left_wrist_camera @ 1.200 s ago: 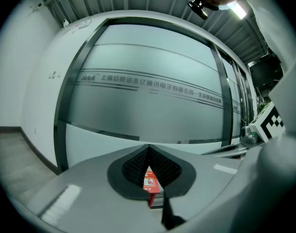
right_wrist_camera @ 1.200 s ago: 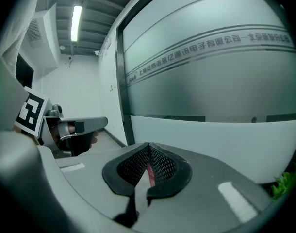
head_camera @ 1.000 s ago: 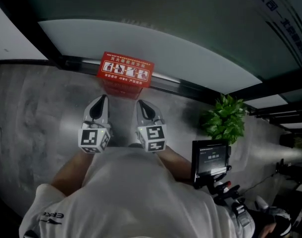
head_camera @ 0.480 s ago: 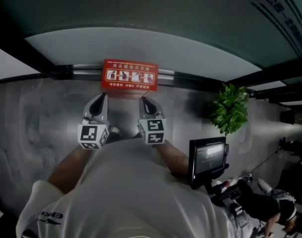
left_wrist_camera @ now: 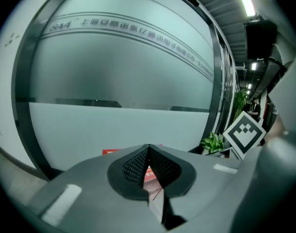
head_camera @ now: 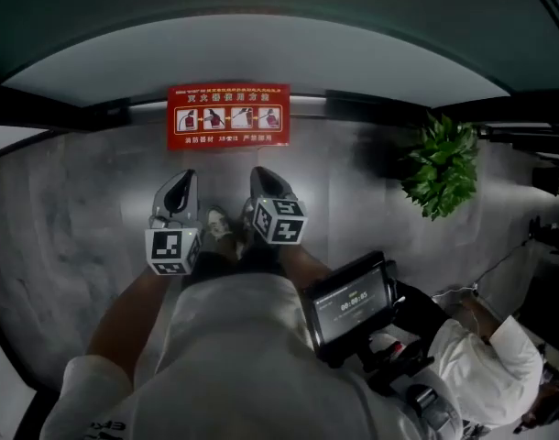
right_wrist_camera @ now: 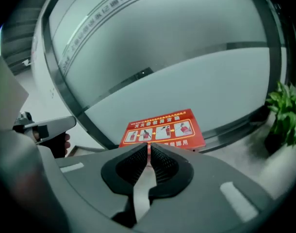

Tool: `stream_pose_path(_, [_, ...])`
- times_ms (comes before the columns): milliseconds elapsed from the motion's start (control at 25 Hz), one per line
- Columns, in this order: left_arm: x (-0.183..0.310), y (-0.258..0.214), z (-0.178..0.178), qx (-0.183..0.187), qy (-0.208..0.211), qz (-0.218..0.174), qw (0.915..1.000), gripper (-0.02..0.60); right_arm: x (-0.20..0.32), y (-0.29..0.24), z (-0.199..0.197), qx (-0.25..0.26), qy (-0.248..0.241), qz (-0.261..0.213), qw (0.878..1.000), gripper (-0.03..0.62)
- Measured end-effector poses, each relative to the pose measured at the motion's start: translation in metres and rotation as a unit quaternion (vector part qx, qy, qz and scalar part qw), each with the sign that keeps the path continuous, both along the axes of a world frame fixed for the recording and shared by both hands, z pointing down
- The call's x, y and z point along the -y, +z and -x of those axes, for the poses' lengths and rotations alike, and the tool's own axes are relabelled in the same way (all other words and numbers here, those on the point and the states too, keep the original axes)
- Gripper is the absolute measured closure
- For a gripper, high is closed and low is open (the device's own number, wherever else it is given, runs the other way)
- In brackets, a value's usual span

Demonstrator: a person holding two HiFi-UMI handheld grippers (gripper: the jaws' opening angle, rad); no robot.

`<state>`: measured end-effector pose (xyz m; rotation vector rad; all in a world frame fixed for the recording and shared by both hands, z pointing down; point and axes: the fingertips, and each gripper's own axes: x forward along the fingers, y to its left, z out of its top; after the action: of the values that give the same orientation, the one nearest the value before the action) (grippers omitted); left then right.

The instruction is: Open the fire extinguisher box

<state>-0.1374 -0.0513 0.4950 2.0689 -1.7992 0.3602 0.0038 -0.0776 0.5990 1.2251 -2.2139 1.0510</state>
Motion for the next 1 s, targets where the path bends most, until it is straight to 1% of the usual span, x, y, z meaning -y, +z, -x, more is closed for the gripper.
stream_pose_path(120, [0.004, 0.029, -0.005, 0.001, 0.001, 0.021, 0.9998, 0.580, 0.003, 0.046, 0.000, 0.033, 0.023, 0.048, 0.998, 0.531])
stream_pose_path(200, [0.005, 0.044, -0.007, 0.001, 0.002, 0.035, 0.9994, 0.580, 0.007, 0.070, 0.003, 0.059, 0.034, 0.069, 0.995, 0.494])
stream_pose_path(280, [0.002, 0.065, -0.003, 0.000, 0.000, 0.045, 0.9990, 0.580, 0.013, 0.093, 0.009, 0.088, 0.041, 0.082, 0.992, 0.442])
stream_pose_path(400, [-0.002, 0.096, 0.005, 0.008, -0.004, 0.066, 0.9977, 0.580, 0.025, 0.120, 0.019, 0.126, 0.048, 0.093, 0.986, 0.388])
stream_pose_path(520, [-0.004, 0.117, 0.007, 0.014, 0.003, 0.087, 0.9962, 0.580, 0.029, 0.135, 0.027, 0.153, 0.053, 0.106, 0.981, 0.358])
stream_pose_path(640, [-0.006, 0.138, 0.008, 0.015, 0.004, 0.101, 0.9948, 0.580, 0.030, 0.150, 0.034, 0.171, 0.052, 0.110, 0.978, 0.344])
stream_pose_path(840, [-0.002, 0.155, 0.010, 0.009, 0.003, 0.090, 0.9959, 0.580, 0.036, 0.154, 0.048, 0.222, 0.050, 0.100, 0.969, 0.307])
stream_pose_path(1000, [-0.006, 0.163, 0.013, 0.009, 0.003, 0.105, 0.9944, 0.580, 0.037, 0.155, 0.059, 0.257, 0.042, 0.108, 0.959, 0.293])
